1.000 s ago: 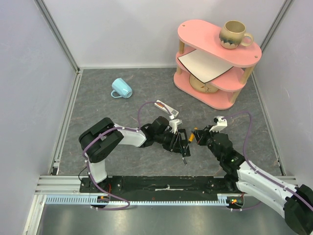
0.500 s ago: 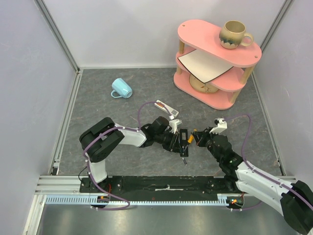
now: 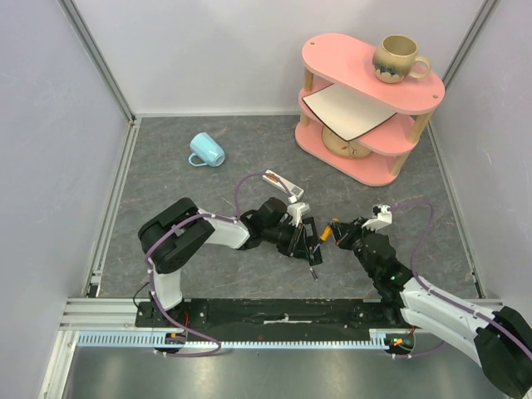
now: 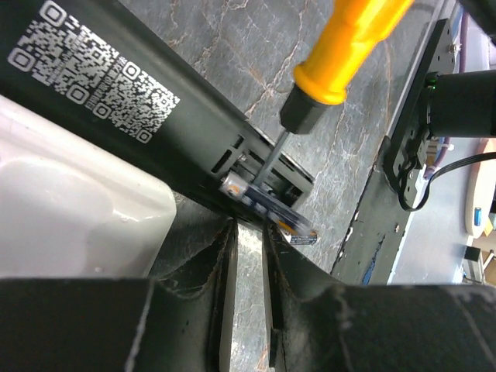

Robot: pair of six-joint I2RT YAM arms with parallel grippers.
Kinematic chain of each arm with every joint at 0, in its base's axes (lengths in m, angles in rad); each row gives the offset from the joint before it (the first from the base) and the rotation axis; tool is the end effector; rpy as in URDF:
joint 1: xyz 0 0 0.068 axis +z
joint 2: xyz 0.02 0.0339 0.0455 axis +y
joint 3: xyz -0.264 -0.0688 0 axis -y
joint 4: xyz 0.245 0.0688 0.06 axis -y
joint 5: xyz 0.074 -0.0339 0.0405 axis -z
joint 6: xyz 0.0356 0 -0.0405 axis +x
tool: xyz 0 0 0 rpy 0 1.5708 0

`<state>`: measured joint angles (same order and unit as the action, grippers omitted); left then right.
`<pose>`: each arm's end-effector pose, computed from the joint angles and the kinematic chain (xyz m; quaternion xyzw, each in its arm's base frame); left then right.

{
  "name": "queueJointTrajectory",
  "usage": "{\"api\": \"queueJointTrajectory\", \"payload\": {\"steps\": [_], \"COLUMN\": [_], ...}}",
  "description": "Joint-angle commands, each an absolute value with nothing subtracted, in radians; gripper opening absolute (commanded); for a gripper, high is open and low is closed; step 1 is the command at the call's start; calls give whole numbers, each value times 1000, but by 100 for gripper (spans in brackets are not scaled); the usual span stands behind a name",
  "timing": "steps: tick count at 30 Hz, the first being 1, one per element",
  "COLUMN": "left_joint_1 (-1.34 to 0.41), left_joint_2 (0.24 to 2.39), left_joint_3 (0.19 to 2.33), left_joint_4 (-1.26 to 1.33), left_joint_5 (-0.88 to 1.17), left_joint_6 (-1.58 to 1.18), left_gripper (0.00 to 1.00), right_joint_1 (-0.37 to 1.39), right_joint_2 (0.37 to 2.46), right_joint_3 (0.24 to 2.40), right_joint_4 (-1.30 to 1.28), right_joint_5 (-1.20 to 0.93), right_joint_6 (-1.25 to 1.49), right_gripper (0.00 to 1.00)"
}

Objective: Unload the batteries from the remote control

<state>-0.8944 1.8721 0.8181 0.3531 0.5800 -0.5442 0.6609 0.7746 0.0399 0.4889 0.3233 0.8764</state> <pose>0.2044 -0.2858 0.1153 0.2700 0.8347 -0.4611 0.1329 0.1316 0.0880 0.1522 0.1821 0.7630 0.3308 0.5246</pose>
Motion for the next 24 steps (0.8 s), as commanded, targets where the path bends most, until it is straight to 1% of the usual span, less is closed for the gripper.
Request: {"api": "queueJointTrajectory", "payload": {"steps": [1,5,12,17,19,21,22,24], "left_joint_1": [-905,-907,-907,-905,-899,-885,-881,-864], "left_joint_2": [1899,1898,1853,1723,1686,1629,1609,1559], "left_joint_3": [828,828,822,801,796,790,785,782], "left_joint_4": [400,402,364,308,285,264,256,219], "left_joint_5": [598,592,561,531,519,518,518,502], "left_joint_6": [-563,-565,-538,-496,-483,-480,-476,-466], "left_gripper": [25,25,27,37,44,47,51,54], "right_joint_1": [666,666,666,666,666,666,666,664], "right_joint_2": [710,721,815,773,750,716,706,680], "right_joint_3": [-58,-58,-18,38,67,95,104,129], "right_joint_4": [552,566,606,537,499,448,430,381], "right_joint_5": [367,351,318,310,319,328,346,371], "right_joint_6": [974,977,947,911,887,870,849,825], "right_gripper": [0,0,0,0,0,0,0,0]}}
